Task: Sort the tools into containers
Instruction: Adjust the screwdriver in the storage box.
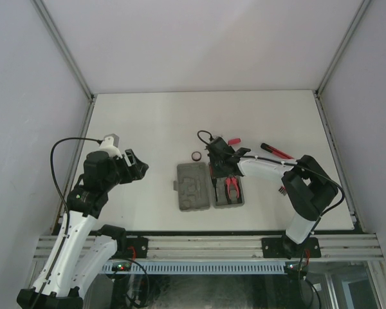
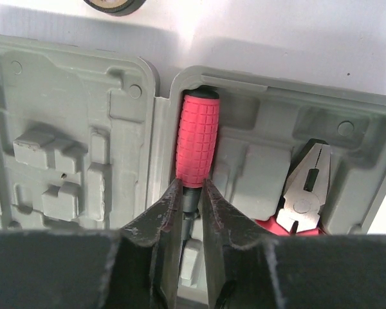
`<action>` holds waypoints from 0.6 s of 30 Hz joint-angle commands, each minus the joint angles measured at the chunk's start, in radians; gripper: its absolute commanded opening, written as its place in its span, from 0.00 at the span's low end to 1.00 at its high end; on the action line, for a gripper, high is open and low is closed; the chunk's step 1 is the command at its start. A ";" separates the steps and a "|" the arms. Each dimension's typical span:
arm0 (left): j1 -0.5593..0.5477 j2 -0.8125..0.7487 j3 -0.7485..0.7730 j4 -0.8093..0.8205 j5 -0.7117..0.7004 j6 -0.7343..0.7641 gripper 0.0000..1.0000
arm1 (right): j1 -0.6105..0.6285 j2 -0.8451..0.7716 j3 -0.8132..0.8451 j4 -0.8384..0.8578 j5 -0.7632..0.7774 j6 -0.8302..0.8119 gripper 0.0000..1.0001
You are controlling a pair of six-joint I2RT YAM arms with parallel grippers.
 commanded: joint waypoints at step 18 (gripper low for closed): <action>0.009 -0.006 0.038 0.041 0.018 0.018 0.72 | 0.053 -0.113 0.037 -0.070 0.098 -0.010 0.18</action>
